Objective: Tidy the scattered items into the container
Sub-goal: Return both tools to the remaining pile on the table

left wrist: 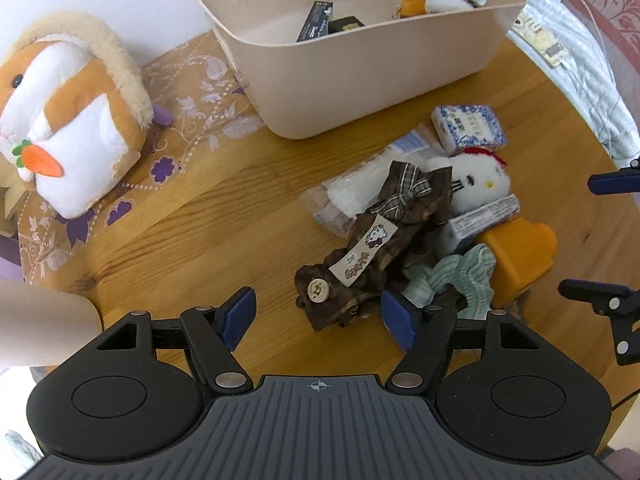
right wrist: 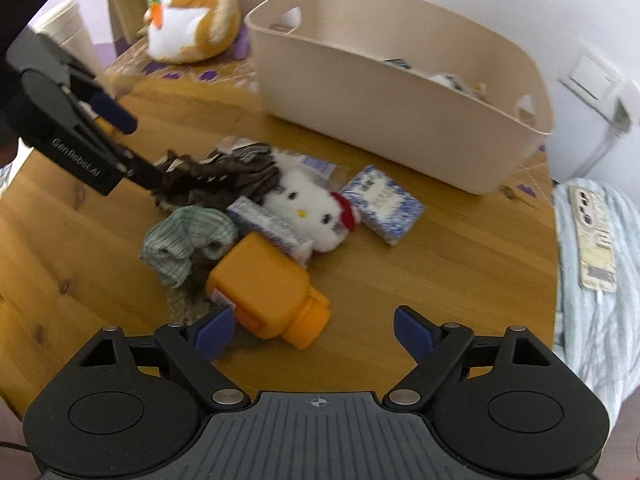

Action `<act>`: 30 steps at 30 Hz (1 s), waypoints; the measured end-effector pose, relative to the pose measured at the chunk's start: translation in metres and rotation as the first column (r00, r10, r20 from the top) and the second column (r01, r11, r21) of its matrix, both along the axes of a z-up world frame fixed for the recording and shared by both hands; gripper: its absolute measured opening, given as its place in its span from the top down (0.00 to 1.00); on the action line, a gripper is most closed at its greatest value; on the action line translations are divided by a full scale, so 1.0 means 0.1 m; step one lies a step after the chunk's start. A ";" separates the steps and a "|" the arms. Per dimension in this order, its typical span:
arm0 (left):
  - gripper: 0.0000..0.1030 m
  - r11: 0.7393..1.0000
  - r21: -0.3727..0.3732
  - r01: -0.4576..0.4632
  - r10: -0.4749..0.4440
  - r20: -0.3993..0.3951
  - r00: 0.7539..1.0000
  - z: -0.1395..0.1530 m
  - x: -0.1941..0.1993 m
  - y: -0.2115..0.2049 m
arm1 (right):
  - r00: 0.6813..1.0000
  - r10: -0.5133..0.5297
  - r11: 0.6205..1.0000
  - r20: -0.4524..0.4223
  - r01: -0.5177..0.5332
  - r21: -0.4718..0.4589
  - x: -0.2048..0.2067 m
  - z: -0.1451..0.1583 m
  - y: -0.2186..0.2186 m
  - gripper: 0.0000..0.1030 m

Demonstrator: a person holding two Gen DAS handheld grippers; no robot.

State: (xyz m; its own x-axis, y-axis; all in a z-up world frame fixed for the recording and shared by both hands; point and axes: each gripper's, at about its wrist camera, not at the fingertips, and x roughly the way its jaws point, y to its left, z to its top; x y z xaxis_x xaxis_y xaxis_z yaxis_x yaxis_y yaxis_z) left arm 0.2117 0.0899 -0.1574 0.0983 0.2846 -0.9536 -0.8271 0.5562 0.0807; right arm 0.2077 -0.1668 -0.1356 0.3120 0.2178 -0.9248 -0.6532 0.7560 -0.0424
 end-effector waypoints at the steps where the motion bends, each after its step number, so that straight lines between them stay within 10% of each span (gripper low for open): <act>1: 0.31 1.000 -0.001 0.004 -0.004 -0.005 1.000 -0.02 0.00 0.00 | 1.000 0.008 1.000 -0.005 -0.008 -0.001 0.01 -0.03 0.02 0.15; 30: 0.30 0.997 -0.057 0.055 -0.055 -0.004 0.998 -0.49 0.25 0.31 | 0.972 0.220 0.976 -0.079 -0.219 0.015 0.42 -0.52 0.32 0.06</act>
State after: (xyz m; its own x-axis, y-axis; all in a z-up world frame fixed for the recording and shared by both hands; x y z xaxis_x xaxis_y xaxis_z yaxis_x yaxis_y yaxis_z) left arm 0.2363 0.1208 -0.2067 0.1065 0.2246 -0.9686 -0.7949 0.6045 0.0528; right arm 0.2501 -0.1351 -0.1876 0.1815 0.2788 -0.9431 -0.8042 0.5940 0.0208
